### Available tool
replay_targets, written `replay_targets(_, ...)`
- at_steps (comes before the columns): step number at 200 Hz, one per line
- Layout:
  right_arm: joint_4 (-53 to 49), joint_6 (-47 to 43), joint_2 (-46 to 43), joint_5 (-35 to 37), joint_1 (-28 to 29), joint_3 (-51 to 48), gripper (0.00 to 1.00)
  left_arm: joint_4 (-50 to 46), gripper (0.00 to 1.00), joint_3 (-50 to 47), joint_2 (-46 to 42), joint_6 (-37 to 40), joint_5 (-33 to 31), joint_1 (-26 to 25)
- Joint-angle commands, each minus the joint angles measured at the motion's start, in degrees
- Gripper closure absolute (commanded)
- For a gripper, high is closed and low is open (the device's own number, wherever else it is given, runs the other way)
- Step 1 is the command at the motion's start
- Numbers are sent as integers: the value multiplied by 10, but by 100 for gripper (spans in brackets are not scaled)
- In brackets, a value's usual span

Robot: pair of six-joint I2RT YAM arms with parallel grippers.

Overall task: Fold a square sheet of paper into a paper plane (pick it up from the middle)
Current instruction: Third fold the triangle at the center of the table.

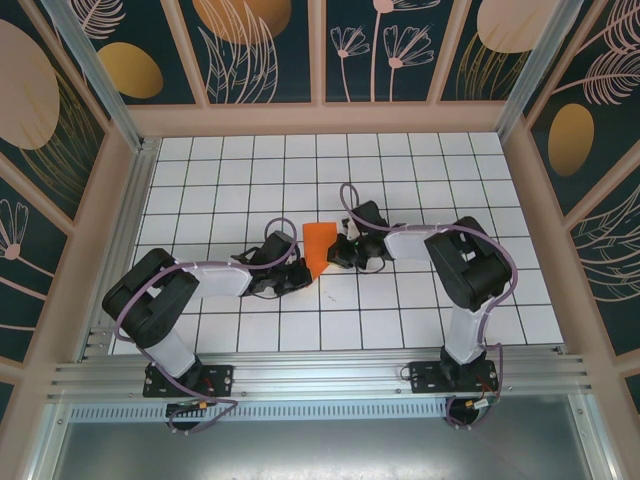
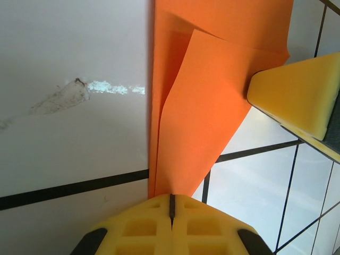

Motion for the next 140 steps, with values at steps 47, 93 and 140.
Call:
replay_targets(47,-15,-57,26,38,-69,51,97,-97,95,-15,25,18,-31,1)
replay_targets(93,-28,-65,-45,41,-62,47,96,-95,95,-8,24,18,-30,1)
replay_targets(140,-16,-18,-68,36,22,1,97,-92,95,-5,23,18,-27,1)
